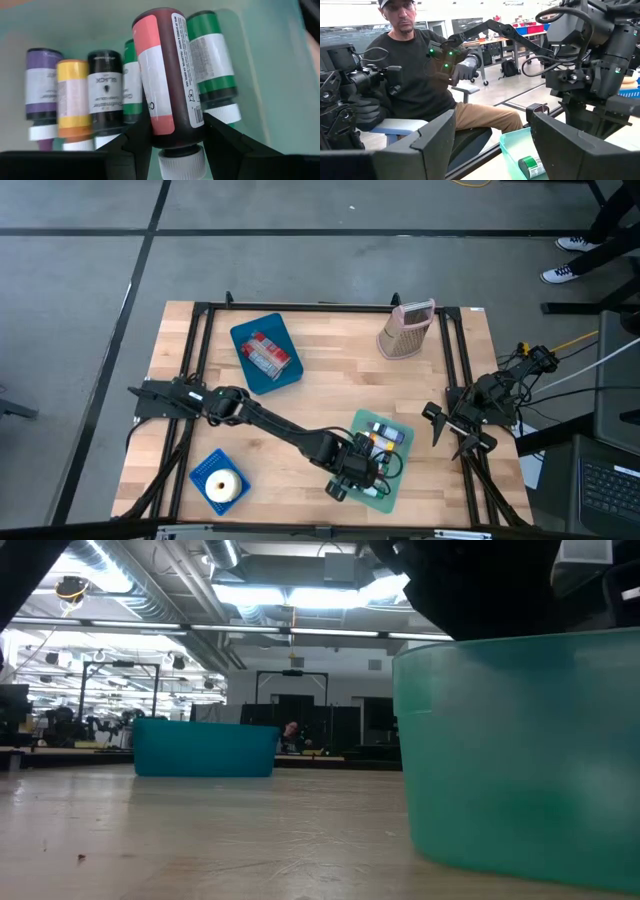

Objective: Pick & Place Food Item
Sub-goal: Put the pink food coloring bottle into the green bin, then return to Home Position

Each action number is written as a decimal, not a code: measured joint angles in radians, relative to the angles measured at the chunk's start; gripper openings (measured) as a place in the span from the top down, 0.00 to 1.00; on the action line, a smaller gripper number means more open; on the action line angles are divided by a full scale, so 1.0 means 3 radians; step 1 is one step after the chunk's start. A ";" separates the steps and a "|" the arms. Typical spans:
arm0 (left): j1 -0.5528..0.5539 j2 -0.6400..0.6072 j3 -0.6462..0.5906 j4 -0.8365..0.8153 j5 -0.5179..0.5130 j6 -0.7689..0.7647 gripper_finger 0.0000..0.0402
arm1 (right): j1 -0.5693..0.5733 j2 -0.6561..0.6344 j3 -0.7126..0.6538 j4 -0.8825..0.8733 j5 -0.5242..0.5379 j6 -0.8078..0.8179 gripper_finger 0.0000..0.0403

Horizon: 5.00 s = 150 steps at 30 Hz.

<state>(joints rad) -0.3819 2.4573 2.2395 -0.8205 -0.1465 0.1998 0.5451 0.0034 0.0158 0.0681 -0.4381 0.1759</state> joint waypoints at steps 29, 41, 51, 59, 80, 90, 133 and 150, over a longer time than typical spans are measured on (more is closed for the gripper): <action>-0.0099 -0.0024 0.0224 0.0165 -0.0873 -0.0254 0.50 | 0.0001 0.0001 0.0000 0.0000 0.0000 0.0006 0.37; -0.0164 -0.0943 0.0242 0.0939 -0.0814 -0.0216 0.60 | -0.0001 0.0000 0.0000 0.0004 -0.0003 0.0152 0.37; -0.0657 -0.1802 0.0241 0.0913 -0.0841 -0.0319 0.63 | 0.0001 0.0000 0.0001 0.0860 -0.0734 0.0825 0.37; -0.0986 -0.2186 0.0239 0.0280 -0.1034 -0.0636 0.61 | 0.0001 0.0000 0.0117 0.1060 -0.1490 0.0726 0.37; -0.1582 -0.2292 -0.1131 0.1533 -0.1772 -0.0738 0.62 | -0.0039 0.0505 0.0000 -0.0005 -0.0124 0.0317 0.37; -0.1689 -0.2649 -0.2935 0.3721 -0.1814 -0.0376 0.62 | -0.0050 0.0661 0.0000 -0.0014 0.0127 -0.0072 0.37; -0.1644 -0.7503 -0.6999 0.3600 -0.0361 -0.0477 0.61 | -0.0044 0.0661 0.0000 -0.0001 -0.0076 0.0059 0.37; -0.1645 -0.8075 -0.7435 0.3130 -0.0265 -0.0743 0.62 | -0.0044 0.0661 0.0000 0.0004 -0.0172 -0.0003 0.37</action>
<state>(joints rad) -0.8753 0.0348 0.0090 0.1184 -0.2260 -0.0231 0.5320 0.2016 0.0158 0.0692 -0.4897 0.1749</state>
